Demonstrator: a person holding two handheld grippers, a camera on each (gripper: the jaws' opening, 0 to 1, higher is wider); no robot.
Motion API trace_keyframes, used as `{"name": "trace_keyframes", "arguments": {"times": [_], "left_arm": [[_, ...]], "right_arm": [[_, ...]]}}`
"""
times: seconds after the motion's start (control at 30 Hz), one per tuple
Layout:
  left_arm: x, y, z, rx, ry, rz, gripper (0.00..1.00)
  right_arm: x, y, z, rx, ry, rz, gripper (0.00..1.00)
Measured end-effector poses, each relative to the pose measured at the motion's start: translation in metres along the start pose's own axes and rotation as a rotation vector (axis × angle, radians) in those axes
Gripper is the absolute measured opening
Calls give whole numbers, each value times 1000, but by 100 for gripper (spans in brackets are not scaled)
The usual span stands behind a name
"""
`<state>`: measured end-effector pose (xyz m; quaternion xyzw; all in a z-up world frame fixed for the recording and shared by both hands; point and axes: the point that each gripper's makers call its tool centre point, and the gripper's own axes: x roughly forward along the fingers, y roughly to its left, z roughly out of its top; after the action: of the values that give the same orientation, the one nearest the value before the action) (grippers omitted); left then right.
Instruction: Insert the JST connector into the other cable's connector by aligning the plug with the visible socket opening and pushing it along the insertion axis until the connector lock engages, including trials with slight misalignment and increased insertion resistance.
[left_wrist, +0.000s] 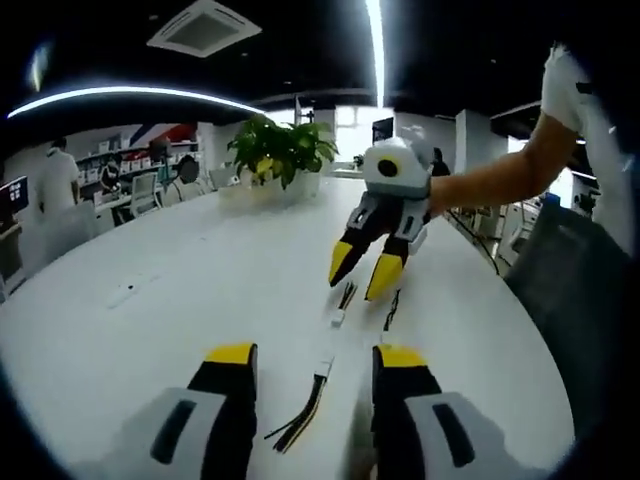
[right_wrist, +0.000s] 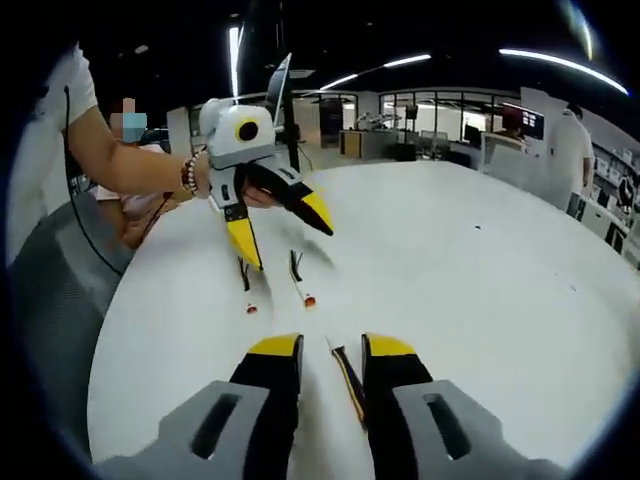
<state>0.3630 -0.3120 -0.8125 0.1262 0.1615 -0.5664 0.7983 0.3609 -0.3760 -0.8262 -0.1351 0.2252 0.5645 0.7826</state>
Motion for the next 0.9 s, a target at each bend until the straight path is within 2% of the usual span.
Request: {"name": "trace_keyframes", "arguments": {"times": [0.1, 0.37, 0.5, 0.7, 0.9], "left_arm": [[6, -2, -6, 4, 7, -21, 30], [16, -2, -16, -13, 1, -49, 21], [18, -4, -16, -2, -10, -69, 11], [19, -2, -22, 4, 3, -73, 10], [19, 0, -22, -7, -3, -74, 7]], "right_arm": [[6, -7, -5, 0, 0, 8, 17], [9, -6, -9, -1, -5, 25, 13], [11, -6, -10, -9, -3, 26, 12], [15, 1, -17, -32, 21, 50, 10], [15, 1, -14, -74, 10, 49, 5]]}}
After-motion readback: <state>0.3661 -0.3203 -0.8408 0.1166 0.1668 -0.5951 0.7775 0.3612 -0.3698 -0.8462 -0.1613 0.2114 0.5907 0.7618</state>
